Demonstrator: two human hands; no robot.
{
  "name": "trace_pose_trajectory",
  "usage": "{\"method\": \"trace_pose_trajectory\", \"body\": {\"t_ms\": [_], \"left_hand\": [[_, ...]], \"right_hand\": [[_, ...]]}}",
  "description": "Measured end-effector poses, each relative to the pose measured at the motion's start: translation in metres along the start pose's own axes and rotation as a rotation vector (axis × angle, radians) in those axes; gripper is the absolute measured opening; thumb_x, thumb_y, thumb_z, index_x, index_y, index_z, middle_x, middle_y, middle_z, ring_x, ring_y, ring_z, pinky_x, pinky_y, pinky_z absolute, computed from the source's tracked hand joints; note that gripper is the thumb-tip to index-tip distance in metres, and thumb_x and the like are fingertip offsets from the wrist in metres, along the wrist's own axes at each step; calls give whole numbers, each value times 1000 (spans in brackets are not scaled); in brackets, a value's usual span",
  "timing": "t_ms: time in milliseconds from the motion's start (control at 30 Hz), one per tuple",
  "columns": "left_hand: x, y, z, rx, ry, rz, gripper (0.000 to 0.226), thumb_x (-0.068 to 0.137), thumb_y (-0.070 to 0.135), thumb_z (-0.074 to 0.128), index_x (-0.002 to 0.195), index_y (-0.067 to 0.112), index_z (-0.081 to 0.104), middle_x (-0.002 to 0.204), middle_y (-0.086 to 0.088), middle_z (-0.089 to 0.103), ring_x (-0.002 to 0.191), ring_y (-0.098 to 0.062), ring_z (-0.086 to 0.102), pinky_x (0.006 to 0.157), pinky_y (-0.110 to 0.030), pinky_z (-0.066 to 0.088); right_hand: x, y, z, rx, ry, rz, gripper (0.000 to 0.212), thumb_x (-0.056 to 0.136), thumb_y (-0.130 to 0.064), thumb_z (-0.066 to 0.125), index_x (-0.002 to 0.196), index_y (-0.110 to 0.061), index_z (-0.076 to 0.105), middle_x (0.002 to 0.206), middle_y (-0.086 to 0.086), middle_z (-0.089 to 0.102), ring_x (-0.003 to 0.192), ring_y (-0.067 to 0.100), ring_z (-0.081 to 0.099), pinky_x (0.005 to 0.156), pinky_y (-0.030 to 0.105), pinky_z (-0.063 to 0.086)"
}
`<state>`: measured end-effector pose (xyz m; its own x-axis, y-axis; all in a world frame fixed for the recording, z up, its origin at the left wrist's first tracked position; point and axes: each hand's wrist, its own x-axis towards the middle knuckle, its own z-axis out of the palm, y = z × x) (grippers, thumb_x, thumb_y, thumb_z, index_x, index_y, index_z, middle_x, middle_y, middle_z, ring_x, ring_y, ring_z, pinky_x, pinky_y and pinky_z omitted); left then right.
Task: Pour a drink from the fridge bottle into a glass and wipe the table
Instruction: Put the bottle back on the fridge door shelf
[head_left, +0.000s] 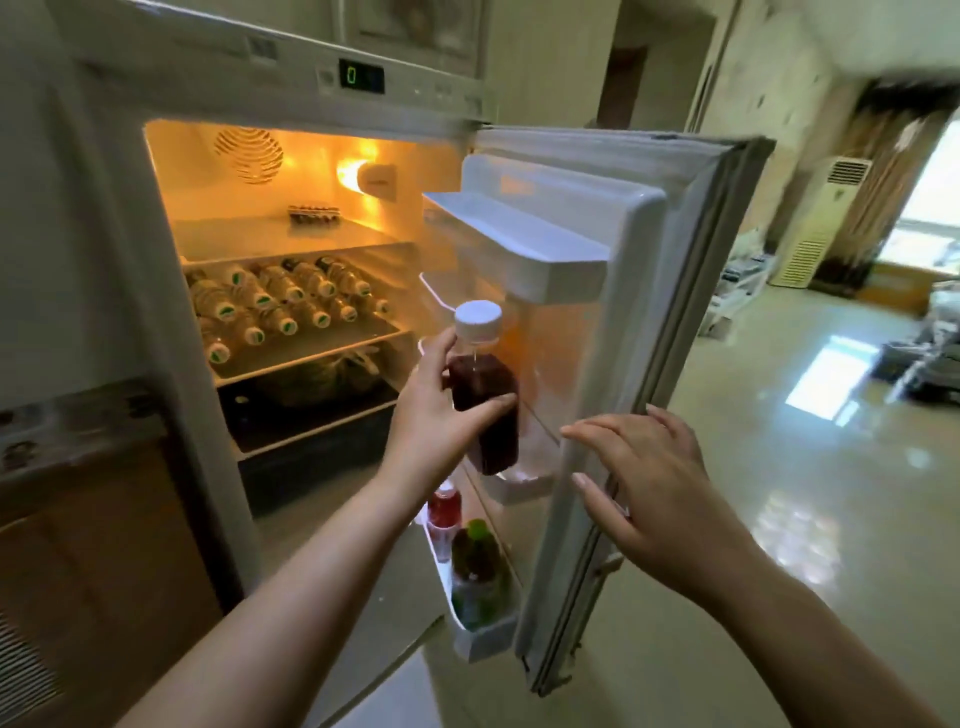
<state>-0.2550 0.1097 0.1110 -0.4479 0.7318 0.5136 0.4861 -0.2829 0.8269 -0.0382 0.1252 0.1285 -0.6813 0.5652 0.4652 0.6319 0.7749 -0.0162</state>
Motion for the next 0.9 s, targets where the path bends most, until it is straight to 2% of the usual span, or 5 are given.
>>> {"method": "trace_pose_trajectory", "body": {"t_ms": [100, 400, 667, 767, 900], "left_hand": [[13, -9, 24, -35, -54, 3, 77, 64, 33, 83, 128, 41, 42, 124, 7, 57, 114, -8, 52, 100, -38, 45], [29, -40, 71, 101, -164, -60, 72, 59, 67, 68, 120, 43, 38, 118, 3, 59, 112, -23, 55, 90, -49, 50], [23, -51, 81, 172, -196, 10, 77, 69, 58, 70, 133, 41, 31, 127, 3, 53, 115, -23, 53, 89, -49, 52], [23, -47, 70, 437, -139, 112, 91, 69, 56, 73, 141, 26, 25, 131, -3, 45, 121, -25, 46, 99, -50, 44], [10, -17, 37, 440, 34, 507, 67, 84, 42, 61, 138, 15, 34, 139, -9, 38, 129, -26, 37, 112, -45, 24]], "right_hand": [[-8, 0, -10, -82, 29, 44, 41, 88, -42, 39, 125, -26, 49, 119, -5, 58, 116, 11, 46, 110, 38, 16], [-9, 19, -15, -155, 100, 132, 44, 88, -40, 40, 128, -26, 45, 127, 0, 52, 121, 14, 37, 108, 37, 15], [-3, 33, -1, -103, 140, 121, 47, 87, -40, 40, 131, -24, 44, 131, 3, 48, 125, 16, 35, 108, 41, 20], [-1, 39, 2, -59, 173, 113, 47, 88, -39, 41, 132, -24, 44, 131, 2, 48, 124, 15, 35, 108, 39, 20], [-3, 48, 4, 9, 249, 127, 46, 88, -39, 42, 131, -23, 43, 130, 3, 48, 122, 17, 39, 105, 39, 27]]}}
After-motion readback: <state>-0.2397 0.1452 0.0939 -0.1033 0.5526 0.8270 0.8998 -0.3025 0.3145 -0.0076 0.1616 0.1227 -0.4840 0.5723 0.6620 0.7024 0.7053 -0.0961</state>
